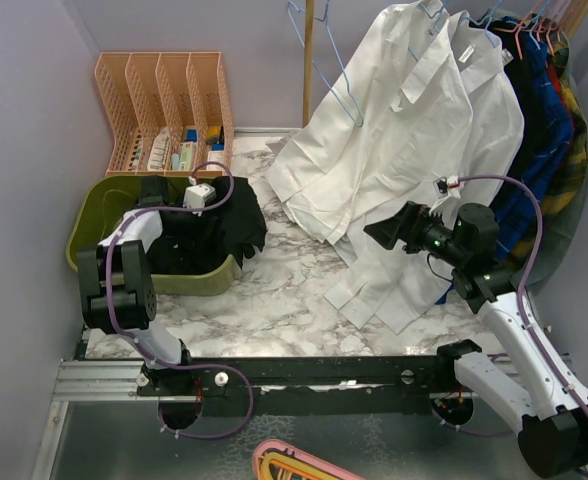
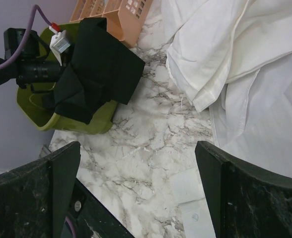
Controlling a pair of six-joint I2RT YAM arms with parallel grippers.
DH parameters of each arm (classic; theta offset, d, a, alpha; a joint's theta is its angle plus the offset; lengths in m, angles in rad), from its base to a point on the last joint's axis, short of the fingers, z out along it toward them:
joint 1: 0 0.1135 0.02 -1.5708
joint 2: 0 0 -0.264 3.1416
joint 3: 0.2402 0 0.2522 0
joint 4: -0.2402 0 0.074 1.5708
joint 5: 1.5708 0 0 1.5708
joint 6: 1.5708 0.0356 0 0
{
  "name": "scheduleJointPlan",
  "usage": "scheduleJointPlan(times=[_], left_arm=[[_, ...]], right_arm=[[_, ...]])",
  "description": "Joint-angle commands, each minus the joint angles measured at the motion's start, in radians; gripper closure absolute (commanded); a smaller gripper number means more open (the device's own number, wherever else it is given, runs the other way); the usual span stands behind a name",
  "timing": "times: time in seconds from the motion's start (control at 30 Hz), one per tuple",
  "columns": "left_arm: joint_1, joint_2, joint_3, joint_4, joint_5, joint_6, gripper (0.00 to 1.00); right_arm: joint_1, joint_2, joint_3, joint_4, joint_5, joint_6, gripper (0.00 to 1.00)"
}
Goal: Place the shirt on the hanger
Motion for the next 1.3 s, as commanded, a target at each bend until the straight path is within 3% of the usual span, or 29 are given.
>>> scheduleJointPlan(times=[0.0,0.03,0.07,0.1,0.27,0.4,0.5,0.57,0.6,0.77,0.93,1.27], left_arm=[[-0.031,0.036,-0.049,0.083,-0.067,-0.013,0.29],[-0.034,0.037,-0.049,0.077,-0.064,-0.013,0.46],[-0.036,0.037,-0.044,0.066,-0.062,-0.013,0.81],[-0.037,0.032,-0.034,0.053,-0.064,-0.018,1.00],[-0.037,-0.152,0.086,-0.096,-0.024,0.001,1.00],[-0.038,-0.312,0.243,-0.219,0.008,-0.007,1.00],[-0.037,-0.379,0.362,-0.295,0.042,-0.033,1.00],[-0.037,-0.404,0.423,-0.336,0.056,-0.050,1.00],[-0.037,-0.412,0.449,-0.357,0.065,-0.052,1.00],[-0.037,-0.441,0.538,-0.437,0.086,-0.059,1.00],[-0.037,-0.454,0.611,-0.490,0.109,-0.059,1.00],[-0.037,-0.447,0.813,-0.601,0.241,-0.086,1.00]], right_arm=[[-0.002,-0.004,-0.012,0.040,-0.031,0.005,0.01],[-0.001,-0.004,-0.012,0.040,-0.033,0.006,0.01],[-0.001,-0.004,-0.012,0.042,-0.038,0.006,0.01],[-0.002,-0.005,-0.014,0.046,-0.047,0.003,0.01],[-0.001,0.009,-0.022,0.171,-0.186,-0.013,0.04],[0.008,0.130,0.065,0.206,-0.282,-0.051,0.10],[0.077,0.240,0.167,0.160,-0.213,-0.135,0.11],[0.199,0.292,0.218,0.167,-0.099,-0.199,0.00],[0.260,0.310,0.242,0.178,-0.030,-0.235,0.01],[0.495,0.399,0.319,0.331,0.215,-0.419,0.01],[0.552,0.503,0.340,0.634,0.209,-0.480,0.01],[0.621,0.883,0.735,0.605,0.151,-0.535,0.01]])
